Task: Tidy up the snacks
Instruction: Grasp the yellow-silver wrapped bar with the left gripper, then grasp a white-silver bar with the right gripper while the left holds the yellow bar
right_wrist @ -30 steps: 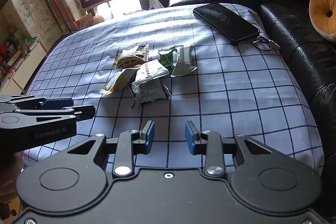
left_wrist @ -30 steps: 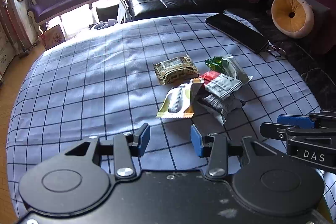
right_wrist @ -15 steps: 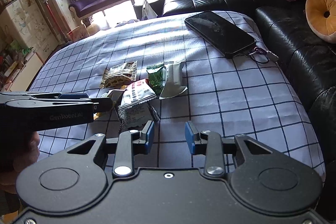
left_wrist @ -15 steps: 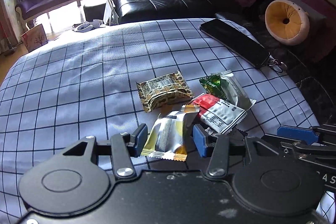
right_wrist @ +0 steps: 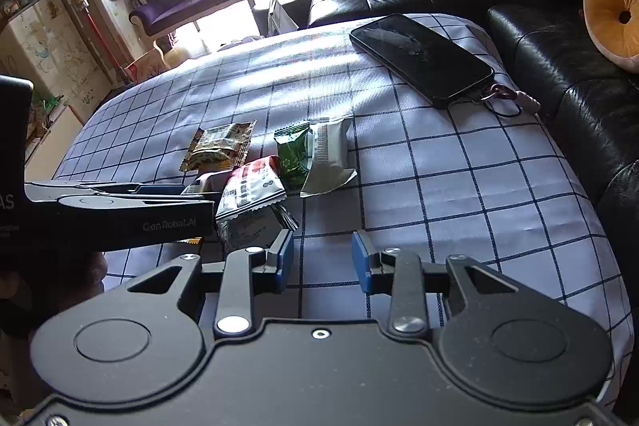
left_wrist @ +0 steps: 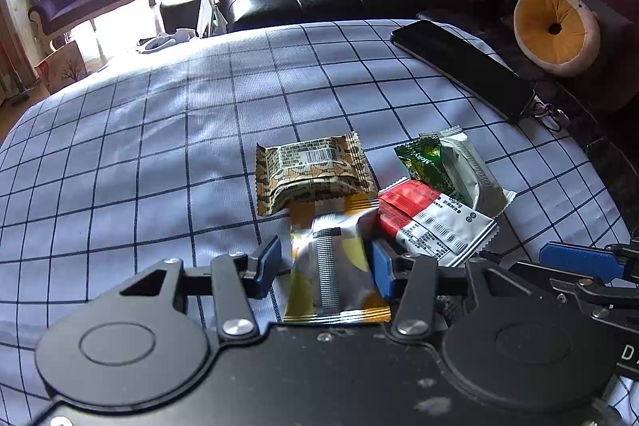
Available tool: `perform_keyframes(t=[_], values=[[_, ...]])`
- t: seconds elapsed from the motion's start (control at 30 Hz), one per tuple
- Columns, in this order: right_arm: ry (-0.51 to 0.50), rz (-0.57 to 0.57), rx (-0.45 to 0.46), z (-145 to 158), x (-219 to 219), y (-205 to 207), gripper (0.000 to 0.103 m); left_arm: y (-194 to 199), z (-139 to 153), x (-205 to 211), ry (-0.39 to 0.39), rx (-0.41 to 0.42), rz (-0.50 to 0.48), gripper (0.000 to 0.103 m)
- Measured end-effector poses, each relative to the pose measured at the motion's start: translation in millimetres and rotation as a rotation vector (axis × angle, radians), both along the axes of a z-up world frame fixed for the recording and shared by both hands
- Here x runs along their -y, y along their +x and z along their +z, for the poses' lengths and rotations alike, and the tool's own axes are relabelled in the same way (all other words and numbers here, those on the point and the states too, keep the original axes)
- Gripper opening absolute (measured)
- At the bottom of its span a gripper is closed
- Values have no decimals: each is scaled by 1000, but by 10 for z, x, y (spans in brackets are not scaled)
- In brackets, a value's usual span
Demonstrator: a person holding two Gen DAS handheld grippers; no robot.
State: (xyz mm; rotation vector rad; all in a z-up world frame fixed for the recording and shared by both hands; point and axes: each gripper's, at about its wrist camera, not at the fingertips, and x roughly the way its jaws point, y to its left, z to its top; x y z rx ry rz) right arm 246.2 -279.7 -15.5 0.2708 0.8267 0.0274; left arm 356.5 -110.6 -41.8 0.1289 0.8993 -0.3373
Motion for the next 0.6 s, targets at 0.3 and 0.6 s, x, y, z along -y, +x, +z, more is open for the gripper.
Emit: perform_keyframes(t=[0.3,0.6], values=[[13,27,3,-7,-82,24,44,-3,55,-333,4,-22,123,45],[7,-38,29,29,26,98,44,-84,54,-848,14,-43,272,46]])
